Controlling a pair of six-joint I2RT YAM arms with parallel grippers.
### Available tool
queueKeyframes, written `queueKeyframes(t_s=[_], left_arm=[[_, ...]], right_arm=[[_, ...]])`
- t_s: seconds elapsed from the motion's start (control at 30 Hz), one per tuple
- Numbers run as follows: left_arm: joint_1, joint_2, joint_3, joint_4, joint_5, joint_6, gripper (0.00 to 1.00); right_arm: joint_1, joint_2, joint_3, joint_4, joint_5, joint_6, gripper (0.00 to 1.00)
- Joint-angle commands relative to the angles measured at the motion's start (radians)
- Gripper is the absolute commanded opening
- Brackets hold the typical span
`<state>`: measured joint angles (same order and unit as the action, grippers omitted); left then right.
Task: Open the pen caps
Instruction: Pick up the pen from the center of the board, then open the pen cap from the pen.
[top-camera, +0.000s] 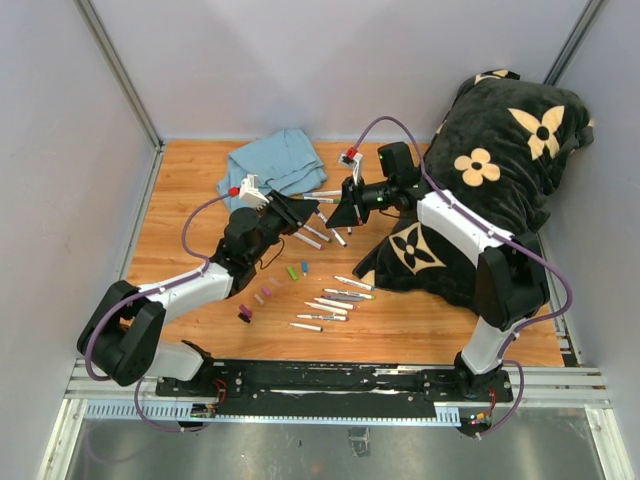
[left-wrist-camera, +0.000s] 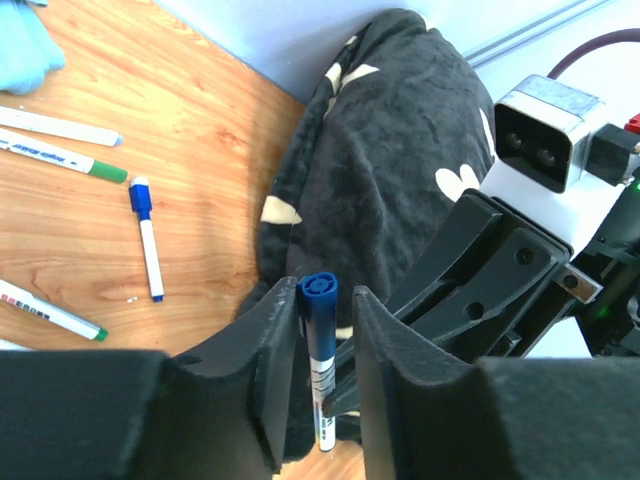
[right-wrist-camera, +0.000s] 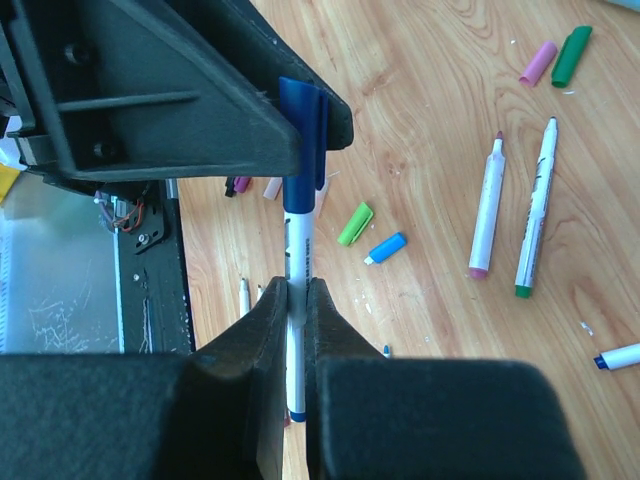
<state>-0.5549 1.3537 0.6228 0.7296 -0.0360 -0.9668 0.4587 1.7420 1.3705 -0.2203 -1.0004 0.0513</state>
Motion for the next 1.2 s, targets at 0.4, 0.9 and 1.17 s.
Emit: queueKeyframes(t_s=[0.4, 0.9, 1.17], left_arm=[[-0.013, -0.038, -0.015, 0.062, 0.031, 0.027, 0.00], [-0.013, -0.091, -0.087, 0.216, 0.049, 0.028, 0.00], [-0.013, -0.100, -0.081, 0.146, 0.038, 0.029, 0.38]], right_arm=[[0.032, -0.047, 0.014, 0.014, -0.040, -0.018, 0.41], [0.043, -0.027, 0.009, 0.054, -0.111, 0.033, 0.29], [0.047, -0.049, 0.020, 0.012, -0.056, -0.013, 0.01]])
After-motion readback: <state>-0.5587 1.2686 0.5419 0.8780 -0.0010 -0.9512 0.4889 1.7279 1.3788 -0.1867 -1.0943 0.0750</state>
